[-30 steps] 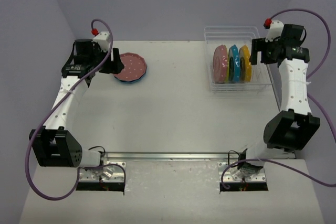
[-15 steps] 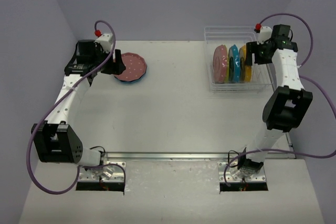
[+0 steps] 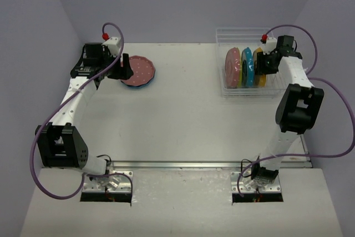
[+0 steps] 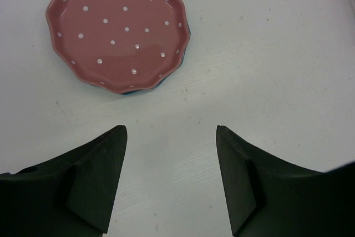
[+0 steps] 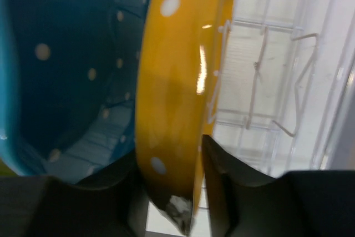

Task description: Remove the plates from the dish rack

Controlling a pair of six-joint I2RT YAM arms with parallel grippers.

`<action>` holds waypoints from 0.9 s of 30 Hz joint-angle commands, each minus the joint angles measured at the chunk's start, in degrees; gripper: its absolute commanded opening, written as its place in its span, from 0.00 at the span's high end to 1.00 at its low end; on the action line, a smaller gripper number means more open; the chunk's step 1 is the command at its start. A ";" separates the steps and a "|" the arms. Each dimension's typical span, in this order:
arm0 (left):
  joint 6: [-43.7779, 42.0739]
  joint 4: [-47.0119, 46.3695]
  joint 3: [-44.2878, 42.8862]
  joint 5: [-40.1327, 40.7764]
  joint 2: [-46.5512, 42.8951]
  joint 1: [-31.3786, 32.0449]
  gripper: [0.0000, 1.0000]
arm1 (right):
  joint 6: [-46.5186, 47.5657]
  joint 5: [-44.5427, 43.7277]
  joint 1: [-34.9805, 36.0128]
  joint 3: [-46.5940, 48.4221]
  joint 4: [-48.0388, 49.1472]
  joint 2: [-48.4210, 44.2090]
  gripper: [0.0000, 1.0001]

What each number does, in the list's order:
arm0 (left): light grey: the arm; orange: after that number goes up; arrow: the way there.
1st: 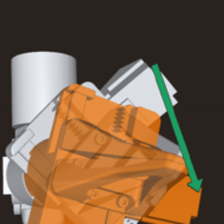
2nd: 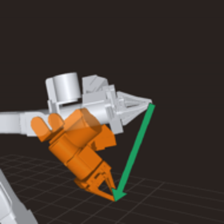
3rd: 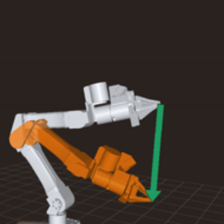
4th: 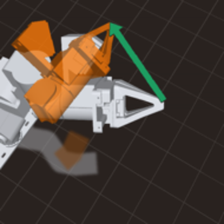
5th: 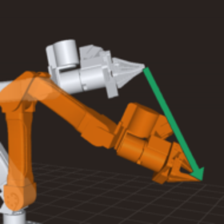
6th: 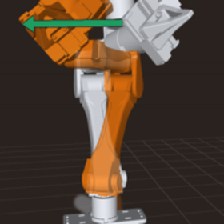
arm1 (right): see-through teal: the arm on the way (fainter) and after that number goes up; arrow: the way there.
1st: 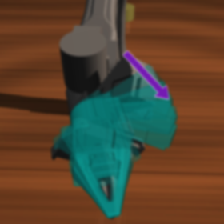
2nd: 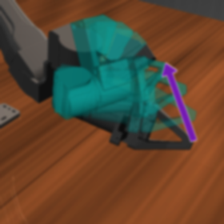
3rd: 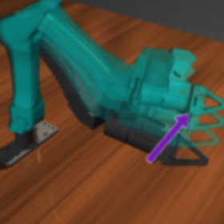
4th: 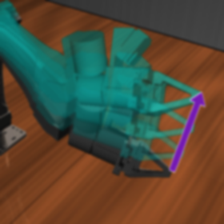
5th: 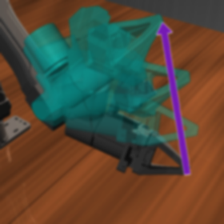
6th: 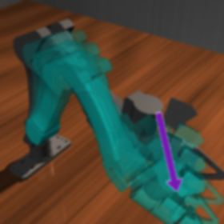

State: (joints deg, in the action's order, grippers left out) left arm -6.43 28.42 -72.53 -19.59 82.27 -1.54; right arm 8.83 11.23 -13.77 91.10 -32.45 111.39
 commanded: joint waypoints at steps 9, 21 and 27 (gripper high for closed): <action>0.25 -1.60 -0.77 -0.86 -0.05 0.40 0.37 | -3.96 4.32 -0.01 1.39 -0.01 -8.21 0.85; 1.55 -0.14 -2.59 -0.41 -1.47 0.40 0.35 | 1.73 5.22 0.05 16.28 -6.48 -13.56 1.00; 4.48 0.33 -3.77 0.54 -2.74 0.31 0.24 | 4.94 10.07 0.54 19.67 -6.03 -18.62 1.00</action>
State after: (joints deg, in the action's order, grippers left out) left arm -4.43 29.86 -72.88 -19.41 82.45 -1.54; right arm 10.02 16.79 -13.37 105.30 -45.49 101.10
